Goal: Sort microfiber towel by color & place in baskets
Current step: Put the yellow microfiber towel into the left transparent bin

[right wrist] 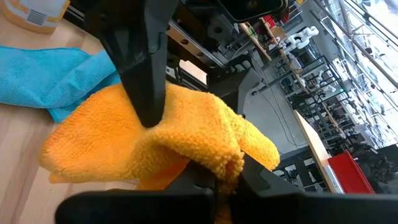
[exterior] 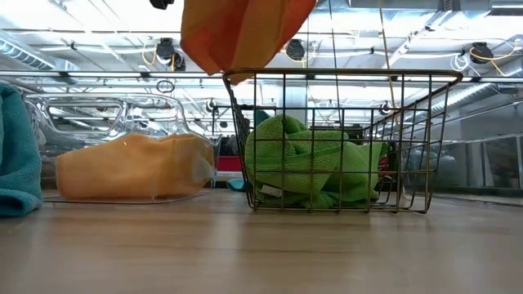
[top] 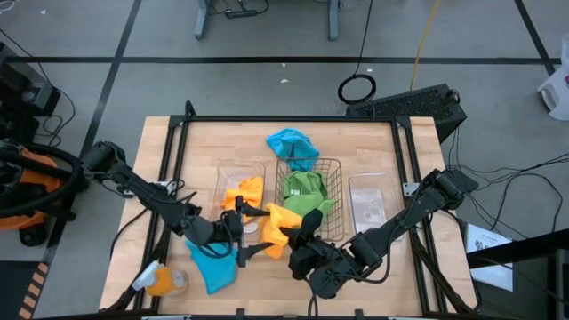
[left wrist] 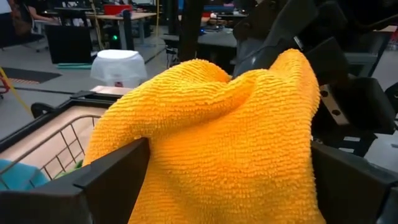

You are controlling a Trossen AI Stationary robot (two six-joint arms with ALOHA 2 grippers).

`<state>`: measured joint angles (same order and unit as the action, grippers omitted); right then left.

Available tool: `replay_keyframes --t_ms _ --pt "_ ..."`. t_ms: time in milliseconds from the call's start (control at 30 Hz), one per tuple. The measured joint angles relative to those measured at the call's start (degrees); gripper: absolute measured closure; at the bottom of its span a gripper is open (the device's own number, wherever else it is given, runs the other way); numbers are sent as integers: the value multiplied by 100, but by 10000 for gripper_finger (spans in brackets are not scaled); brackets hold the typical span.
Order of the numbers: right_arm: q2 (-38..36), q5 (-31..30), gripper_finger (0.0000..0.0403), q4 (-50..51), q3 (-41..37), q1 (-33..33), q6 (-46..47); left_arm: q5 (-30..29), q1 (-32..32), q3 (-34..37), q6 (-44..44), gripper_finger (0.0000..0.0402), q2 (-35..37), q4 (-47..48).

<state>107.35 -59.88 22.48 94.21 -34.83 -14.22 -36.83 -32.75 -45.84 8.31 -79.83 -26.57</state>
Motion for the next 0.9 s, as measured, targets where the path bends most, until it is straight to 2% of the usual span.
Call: replay_keyframes --t_ms 333,600,667,733,900 --pt "2 22 397 -170 0 68 5 1 270 -1 -322 4 -316 -334" --pt "2 22 397 -247 0 103 24 392 544 -37 -593 15 -535 -610" --pt "2 26 397 -253 0 101 22 648 562 -37 -720 42 -535 -610" --pt "2 27 397 -257 0 101 21 852 575 -37 -767 86 -535 -605" --pt "2 26 397 -255 0 101 20 1112 559 -37 -991 243 -535 -589"
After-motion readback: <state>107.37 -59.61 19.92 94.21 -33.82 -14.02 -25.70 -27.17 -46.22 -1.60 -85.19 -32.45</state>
